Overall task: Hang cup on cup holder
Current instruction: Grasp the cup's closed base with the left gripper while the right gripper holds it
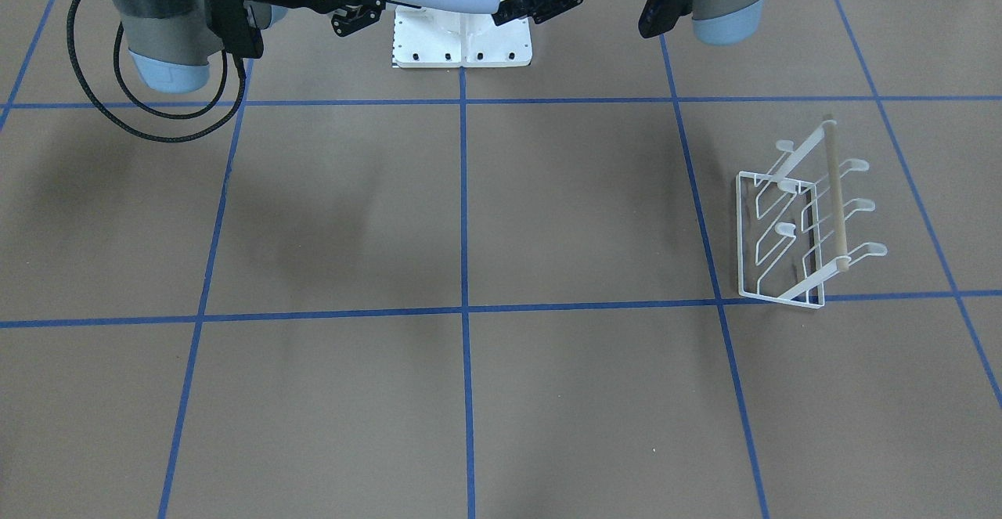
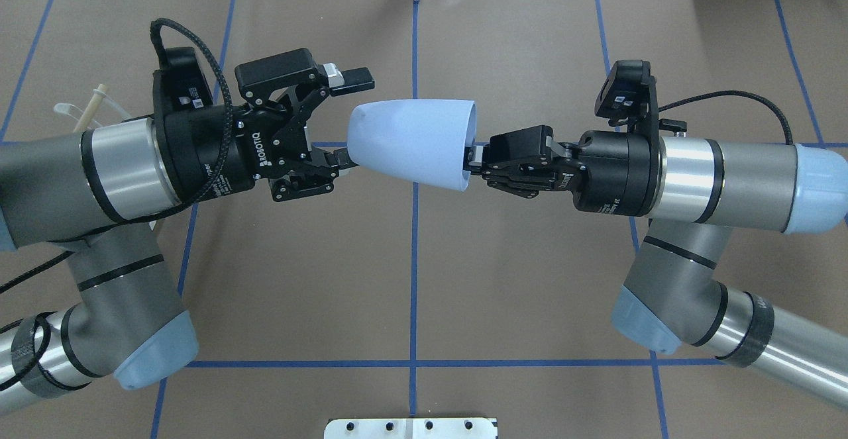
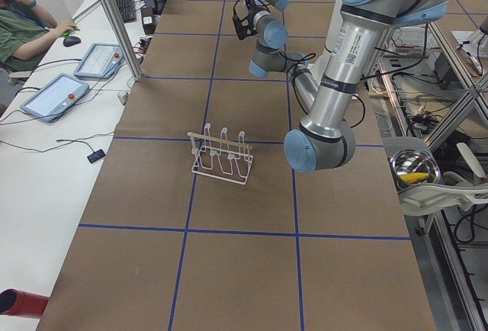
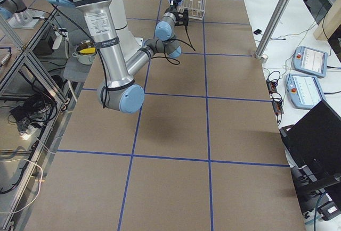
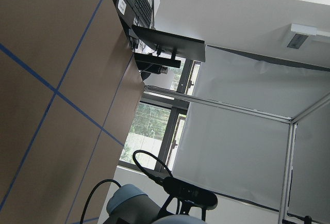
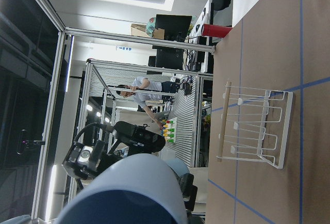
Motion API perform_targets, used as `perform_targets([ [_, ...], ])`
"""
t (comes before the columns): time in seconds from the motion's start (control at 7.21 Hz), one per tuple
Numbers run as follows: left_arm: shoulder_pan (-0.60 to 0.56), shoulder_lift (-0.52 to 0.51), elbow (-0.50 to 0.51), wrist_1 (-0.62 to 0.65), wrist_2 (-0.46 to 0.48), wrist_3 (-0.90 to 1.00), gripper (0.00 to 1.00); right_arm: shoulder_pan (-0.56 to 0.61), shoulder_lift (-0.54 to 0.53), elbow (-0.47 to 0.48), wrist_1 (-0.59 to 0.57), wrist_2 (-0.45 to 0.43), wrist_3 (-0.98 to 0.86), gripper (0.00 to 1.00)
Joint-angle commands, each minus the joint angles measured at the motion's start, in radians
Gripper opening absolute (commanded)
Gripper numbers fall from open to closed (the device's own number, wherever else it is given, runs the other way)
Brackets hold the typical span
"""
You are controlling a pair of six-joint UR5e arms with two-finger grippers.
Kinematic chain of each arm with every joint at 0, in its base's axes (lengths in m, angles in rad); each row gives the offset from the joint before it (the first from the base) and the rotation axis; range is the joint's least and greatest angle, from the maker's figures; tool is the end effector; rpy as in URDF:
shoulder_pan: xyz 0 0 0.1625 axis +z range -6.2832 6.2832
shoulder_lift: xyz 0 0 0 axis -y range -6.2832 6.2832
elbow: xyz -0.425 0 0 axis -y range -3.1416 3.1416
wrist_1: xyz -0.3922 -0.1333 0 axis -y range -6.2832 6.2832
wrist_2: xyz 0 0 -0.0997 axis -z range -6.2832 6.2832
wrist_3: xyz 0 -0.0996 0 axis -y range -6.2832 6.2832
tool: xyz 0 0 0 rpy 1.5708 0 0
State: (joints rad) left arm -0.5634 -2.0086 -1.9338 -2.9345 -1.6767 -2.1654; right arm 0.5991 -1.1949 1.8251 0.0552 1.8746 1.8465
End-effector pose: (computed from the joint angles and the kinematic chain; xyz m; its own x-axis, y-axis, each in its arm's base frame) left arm 0.3398 -0.3599 0.1278 -0.6478 -0.2497 -0.7197 0.1136 0.9025 -0.4153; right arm -0.3408 -0.3580 0.1894 -0.5974 -0.0934 0.7965 -0.1914 0.9811 -0.0285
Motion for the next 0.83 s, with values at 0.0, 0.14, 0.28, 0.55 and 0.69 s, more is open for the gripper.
perform_targets([
  [0.0,0.008,-0.004,0.003,-0.003,-0.001,0.01,0.71,-0.002,0.0,0.0,0.0,0.0,-0.001,0.0],
  [0.14,0.008,-0.006,-0.01,-0.017,-0.009,0.012,0.01,-0.002,0.001,0.002,0.0,0.0,0.0,0.53],
  [0.28,0.011,0.01,-0.004,-0.09,-0.012,0.015,0.0,0.001,0.0,0.009,0.0,0.0,0.003,1.0],
  [0.55,0.011,0.024,-0.01,-0.114,-0.07,0.013,0.0,0.002,-0.006,0.01,0.0,0.001,0.005,1.0],
  [0.69,0.007,0.033,-0.011,-0.115,-0.104,0.016,0.0,0.008,-0.018,0.013,0.0,0.006,0.002,1.0],
])
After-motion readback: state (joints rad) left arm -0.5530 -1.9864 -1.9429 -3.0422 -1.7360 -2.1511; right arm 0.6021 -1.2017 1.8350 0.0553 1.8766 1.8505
